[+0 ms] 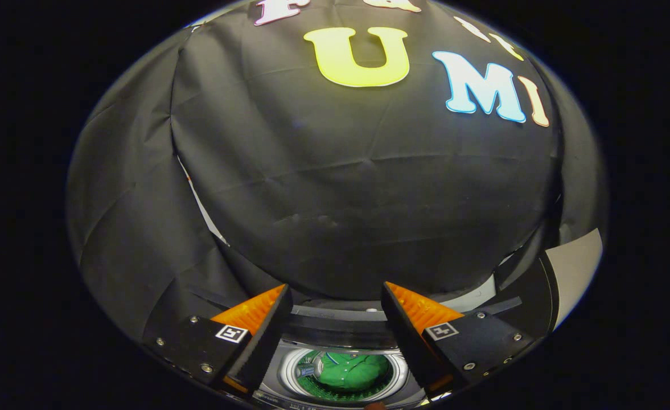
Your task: Put the clothes into the washing machine and then close the washing machine lid.
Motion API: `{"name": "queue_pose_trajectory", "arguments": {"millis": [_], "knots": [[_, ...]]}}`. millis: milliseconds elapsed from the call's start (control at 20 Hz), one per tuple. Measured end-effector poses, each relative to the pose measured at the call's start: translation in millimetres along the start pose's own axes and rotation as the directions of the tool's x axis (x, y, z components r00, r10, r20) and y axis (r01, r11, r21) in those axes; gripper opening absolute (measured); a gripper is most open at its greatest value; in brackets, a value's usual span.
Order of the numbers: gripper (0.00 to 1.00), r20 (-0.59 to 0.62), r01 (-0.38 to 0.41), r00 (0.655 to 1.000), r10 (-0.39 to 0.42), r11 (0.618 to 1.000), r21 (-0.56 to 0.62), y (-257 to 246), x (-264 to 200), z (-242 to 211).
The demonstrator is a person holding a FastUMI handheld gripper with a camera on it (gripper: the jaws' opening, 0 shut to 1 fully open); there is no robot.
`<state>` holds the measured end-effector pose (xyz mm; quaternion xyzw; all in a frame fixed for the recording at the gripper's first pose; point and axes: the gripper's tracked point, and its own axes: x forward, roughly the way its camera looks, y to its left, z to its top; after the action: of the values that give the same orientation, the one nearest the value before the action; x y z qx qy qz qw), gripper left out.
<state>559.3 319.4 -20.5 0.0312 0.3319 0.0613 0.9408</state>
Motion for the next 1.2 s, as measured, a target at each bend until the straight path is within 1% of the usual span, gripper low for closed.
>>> {"name": "queue_pose_trajectory", "arguments": {"millis": [100,350,550,950,1200], "knots": [[0.98,0.021,-0.007,1.000,0.007,1.000,-0.009,6.3,-15.1,-9.6],[0.97,0.068,-0.019,0.997,0.021,0.999,-0.027,11.0,-26.8,-21.4],[0.97,0.073,-0.037,0.997,0.038,0.999,-0.026,13.0,-34.0,-33.0],[0.97,0.099,-0.032,0.995,0.034,0.999,-0.029,21.1,-54.6,-61.3],[0.96,0.093,-0.068,0.993,0.069,0.998,-0.018,24.9,-66.1,-77.9]]}}
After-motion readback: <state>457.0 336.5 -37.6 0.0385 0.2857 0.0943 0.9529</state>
